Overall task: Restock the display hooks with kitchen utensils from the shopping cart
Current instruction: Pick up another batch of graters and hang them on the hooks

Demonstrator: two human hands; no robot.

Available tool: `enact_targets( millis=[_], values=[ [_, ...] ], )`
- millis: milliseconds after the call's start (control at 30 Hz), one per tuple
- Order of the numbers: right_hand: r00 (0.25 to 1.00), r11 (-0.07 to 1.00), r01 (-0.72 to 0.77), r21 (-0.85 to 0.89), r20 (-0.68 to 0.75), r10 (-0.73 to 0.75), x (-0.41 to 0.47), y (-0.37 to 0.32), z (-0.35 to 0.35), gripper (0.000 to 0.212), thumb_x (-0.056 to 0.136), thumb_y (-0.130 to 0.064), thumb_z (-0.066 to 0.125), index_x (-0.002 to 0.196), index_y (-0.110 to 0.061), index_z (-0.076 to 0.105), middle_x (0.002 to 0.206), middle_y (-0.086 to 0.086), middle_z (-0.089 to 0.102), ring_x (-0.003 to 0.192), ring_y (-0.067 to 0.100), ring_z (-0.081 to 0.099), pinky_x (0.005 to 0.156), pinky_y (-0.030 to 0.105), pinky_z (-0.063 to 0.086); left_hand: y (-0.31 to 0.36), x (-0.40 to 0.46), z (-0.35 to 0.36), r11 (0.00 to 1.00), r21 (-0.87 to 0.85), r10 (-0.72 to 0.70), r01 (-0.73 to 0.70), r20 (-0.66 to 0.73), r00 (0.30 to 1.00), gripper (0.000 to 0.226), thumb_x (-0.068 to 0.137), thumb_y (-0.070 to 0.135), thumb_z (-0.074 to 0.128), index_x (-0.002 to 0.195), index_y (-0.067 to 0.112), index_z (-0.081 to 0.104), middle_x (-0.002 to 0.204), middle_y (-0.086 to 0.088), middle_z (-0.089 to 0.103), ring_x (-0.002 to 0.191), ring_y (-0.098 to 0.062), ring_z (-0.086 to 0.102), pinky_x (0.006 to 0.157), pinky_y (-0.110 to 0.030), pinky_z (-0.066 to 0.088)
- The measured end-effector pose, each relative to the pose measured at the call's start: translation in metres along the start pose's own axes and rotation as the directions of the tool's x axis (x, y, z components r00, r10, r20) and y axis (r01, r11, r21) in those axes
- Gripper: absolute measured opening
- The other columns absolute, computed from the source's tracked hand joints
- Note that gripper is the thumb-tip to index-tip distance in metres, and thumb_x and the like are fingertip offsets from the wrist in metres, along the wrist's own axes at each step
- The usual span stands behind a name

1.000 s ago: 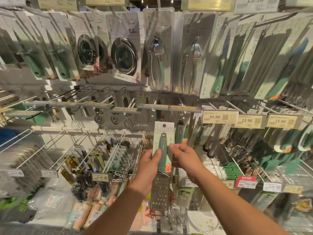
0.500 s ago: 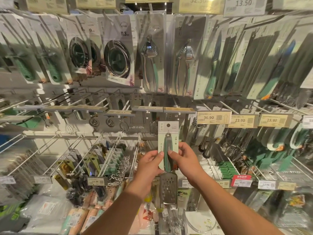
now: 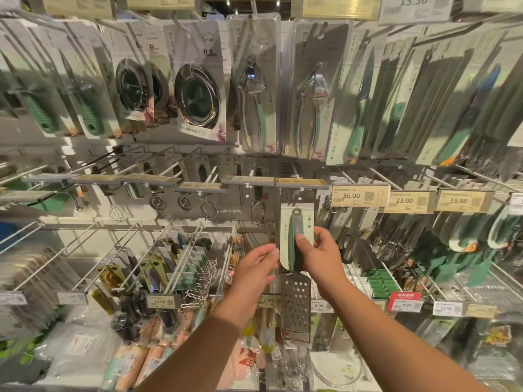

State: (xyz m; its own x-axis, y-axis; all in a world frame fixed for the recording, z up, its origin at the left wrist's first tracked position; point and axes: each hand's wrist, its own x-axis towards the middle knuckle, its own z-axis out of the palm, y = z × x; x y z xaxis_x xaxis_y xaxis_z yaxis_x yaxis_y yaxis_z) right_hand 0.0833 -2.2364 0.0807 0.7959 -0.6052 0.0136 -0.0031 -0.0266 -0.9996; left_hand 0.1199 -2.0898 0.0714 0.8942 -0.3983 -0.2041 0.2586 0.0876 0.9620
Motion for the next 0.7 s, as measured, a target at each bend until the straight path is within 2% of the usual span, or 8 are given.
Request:
enact_targets(
  millis=[100,200,333,400,433,500,600,700],
  values=[
    [0.999,0.999,-0.037,-0.036,-0.021,0.037,0.012,-0.007,0.005,0.013,0.102,-0.028,0.063,0.113,-0.021,0.059,0.106,-0.001,0.071,0.093,0.018,0.069,0.078,0.038,0.056,-0.001,0.000,-0.002,1.000,0.027,0.001,-0.001,-0.002,1.000,0.022,0.100,0.029,0.066,0.123,0.032,0.067,0.122,0.008,0.072,0.112,-0.008,0.067,0.095,-0.030,0.057],
    [0.993,0.990,-0.112,-0.091,-0.044,0.108,0.030,-0.006,0.013,0.013,0.102,-0.030,0.062,0.109,-0.019,0.060,0.106,0.002,0.071,0.092,0.020,0.066,0.086,0.044,0.057,0.000,0.001,-0.003,0.999,0.037,-0.019,0.019,-0.010,1.000,0.018,0.101,0.030,0.067,0.117,0.037,0.067,0.122,0.009,0.072,0.112,-0.007,0.067,0.097,-0.031,0.057],
    [0.984,0.980,-0.173,-0.103,-0.058,0.168,0.058,-0.007,0.029,0.025,0.103,-0.032,0.061,0.114,-0.011,0.068,0.103,0.011,0.074,0.085,0.026,0.066,0.072,0.038,0.053,0.004,0.002,-0.005,0.999,0.040,-0.027,0.028,-0.016,1.000,0.024,0.101,0.029,0.067,0.124,0.031,0.068,0.121,0.009,0.071,0.110,-0.006,0.067,0.090,-0.026,0.057],
    [0.970,0.965,-0.236,-0.115,-0.096,0.225,0.069,-0.009,0.035,0.049,0.099,-0.038,0.064,0.135,-0.005,0.058,0.115,0.019,0.070,0.095,0.033,0.066,0.083,0.044,0.058,0.007,0.003,-0.008,0.999,0.037,-0.028,0.029,-0.020,0.999,0.025,0.100,0.029,0.068,0.125,0.030,0.068,0.121,0.009,0.071,0.110,-0.006,0.067,0.090,-0.026,0.057],
    [0.963,0.957,-0.259,-0.129,-0.105,0.246,0.075,-0.008,0.036,0.056,0.098,-0.039,0.066,0.140,-0.003,0.054,0.120,0.020,0.068,0.102,0.036,0.066,0.090,0.047,0.058,0.008,0.004,-0.010,0.999,0.040,-0.029,0.030,-0.021,0.999,0.025,0.100,0.029,0.069,0.125,0.031,0.068,0.122,0.009,0.071,0.111,-0.007,0.068,0.091,-0.026,0.057],
    [0.953,0.947,-0.288,-0.145,-0.146,0.267,0.082,-0.002,0.035,0.051,0.096,-0.040,0.069,0.128,-0.003,0.057,0.123,0.018,0.066,0.109,0.038,0.064,0.094,0.045,0.055,0.009,0.005,-0.016,0.998,0.050,-0.026,0.027,-0.023,0.999,0.023,0.100,0.030,0.069,0.123,0.032,0.068,0.121,0.008,0.071,0.111,-0.007,0.068,0.089,-0.026,0.057],
    [0.942,0.929,-0.314,-0.197,-0.182,0.280,0.082,0.011,0.027,0.068,0.095,-0.050,0.068,0.139,0.001,0.056,0.133,0.019,0.064,0.121,0.040,0.060,0.105,0.047,0.050,0.008,0.008,-0.027,0.997,0.074,-0.029,0.030,-0.021,0.999,0.025,0.100,0.030,0.068,0.125,0.030,0.067,0.121,0.007,0.072,0.110,-0.009,0.068,0.086,-0.024,0.057],
    [0.934,0.905,-0.353,-0.236,-0.152,0.324,0.075,0.027,0.014,0.066,0.098,-0.048,0.065,0.139,0.002,0.053,0.131,0.016,0.062,0.122,0.039,0.058,0.106,0.045,0.047,0.003,0.013,-0.033,0.994,0.096,-0.046,0.048,-0.019,0.999,0.027,0.100,0.031,0.068,0.127,0.029,0.066,0.122,0.006,0.072,0.110,-0.010,0.069,0.087,-0.025,0.057]
  ],
)
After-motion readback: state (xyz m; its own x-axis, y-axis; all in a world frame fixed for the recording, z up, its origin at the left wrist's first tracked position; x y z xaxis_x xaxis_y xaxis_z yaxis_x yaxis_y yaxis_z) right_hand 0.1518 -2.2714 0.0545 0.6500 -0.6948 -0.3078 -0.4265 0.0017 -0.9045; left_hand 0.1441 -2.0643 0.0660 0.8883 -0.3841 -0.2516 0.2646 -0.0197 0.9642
